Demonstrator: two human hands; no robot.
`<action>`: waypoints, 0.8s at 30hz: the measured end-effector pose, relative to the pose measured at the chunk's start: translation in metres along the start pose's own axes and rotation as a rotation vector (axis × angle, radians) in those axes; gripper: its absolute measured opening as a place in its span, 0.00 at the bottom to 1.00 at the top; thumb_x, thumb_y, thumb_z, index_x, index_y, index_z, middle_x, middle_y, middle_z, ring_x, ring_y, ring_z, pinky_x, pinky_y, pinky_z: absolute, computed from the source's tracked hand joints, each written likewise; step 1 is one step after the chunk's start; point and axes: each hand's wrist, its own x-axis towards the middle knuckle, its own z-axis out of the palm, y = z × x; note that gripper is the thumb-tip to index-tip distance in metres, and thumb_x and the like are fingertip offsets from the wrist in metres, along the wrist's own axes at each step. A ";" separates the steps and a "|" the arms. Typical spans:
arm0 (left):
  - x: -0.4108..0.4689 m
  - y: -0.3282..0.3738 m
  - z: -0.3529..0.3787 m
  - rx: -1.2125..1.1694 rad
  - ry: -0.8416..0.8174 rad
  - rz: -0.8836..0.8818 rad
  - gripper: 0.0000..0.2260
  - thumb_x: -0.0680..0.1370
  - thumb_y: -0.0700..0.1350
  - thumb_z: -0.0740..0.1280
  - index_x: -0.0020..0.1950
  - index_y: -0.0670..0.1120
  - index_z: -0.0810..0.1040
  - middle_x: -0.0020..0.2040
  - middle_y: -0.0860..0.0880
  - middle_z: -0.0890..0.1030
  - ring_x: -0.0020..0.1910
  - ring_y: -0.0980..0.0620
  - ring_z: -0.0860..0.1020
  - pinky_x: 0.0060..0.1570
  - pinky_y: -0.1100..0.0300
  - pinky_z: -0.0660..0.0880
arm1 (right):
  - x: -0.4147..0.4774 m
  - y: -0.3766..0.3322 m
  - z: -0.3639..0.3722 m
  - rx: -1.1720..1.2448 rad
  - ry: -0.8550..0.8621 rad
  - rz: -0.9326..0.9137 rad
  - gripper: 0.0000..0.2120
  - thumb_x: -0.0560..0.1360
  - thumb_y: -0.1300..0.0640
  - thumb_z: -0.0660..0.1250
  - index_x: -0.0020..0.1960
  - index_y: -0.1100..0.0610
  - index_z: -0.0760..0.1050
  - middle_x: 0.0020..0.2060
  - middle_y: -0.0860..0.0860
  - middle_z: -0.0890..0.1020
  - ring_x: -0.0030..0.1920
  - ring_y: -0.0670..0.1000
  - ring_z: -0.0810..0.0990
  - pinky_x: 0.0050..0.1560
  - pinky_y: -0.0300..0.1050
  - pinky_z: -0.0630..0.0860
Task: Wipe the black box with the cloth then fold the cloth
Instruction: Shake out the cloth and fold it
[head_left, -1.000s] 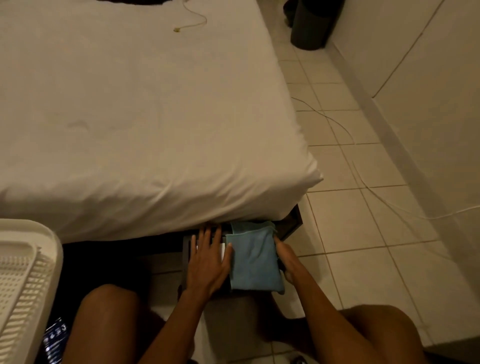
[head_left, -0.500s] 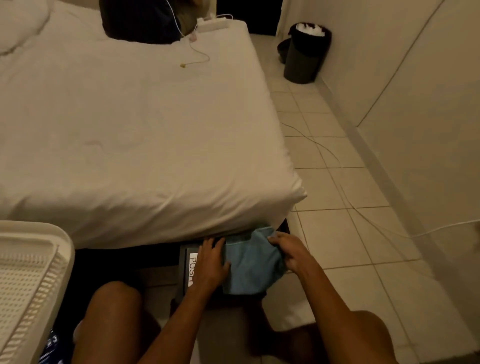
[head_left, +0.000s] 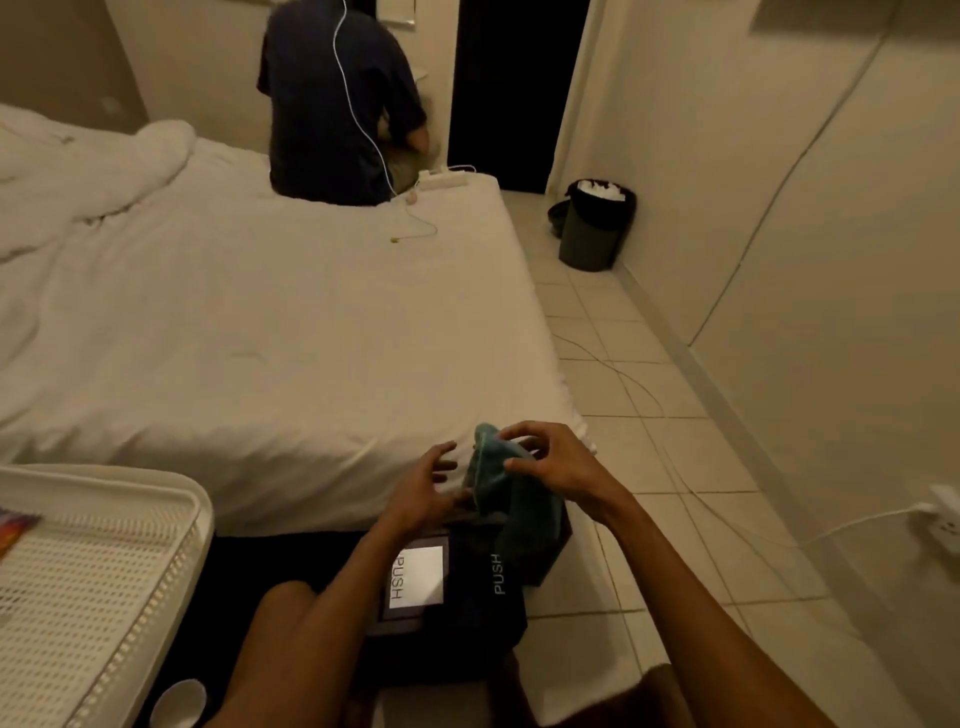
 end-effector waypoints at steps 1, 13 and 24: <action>-0.001 0.011 -0.007 0.005 -0.019 0.051 0.40 0.63 0.54 0.79 0.73 0.52 0.67 0.62 0.49 0.76 0.59 0.52 0.76 0.52 0.62 0.77 | -0.003 -0.011 -0.002 -0.048 0.000 -0.035 0.15 0.74 0.61 0.72 0.60 0.55 0.79 0.55 0.52 0.82 0.54 0.50 0.81 0.46 0.36 0.80; -0.048 0.101 -0.055 0.044 -0.085 0.267 0.11 0.73 0.49 0.74 0.47 0.42 0.81 0.48 0.47 0.84 0.53 0.54 0.81 0.52 0.62 0.75 | -0.042 -0.072 -0.033 -0.126 0.043 -0.155 0.18 0.71 0.59 0.76 0.57 0.52 0.74 0.50 0.50 0.82 0.49 0.49 0.83 0.47 0.40 0.81; -0.083 0.166 -0.053 0.010 -0.025 0.352 0.09 0.74 0.49 0.73 0.49 0.47 0.80 0.46 0.46 0.85 0.46 0.50 0.84 0.45 0.62 0.78 | -0.070 -0.076 -0.029 -0.078 0.321 -0.348 0.07 0.74 0.55 0.74 0.50 0.48 0.80 0.49 0.49 0.82 0.49 0.48 0.82 0.45 0.38 0.81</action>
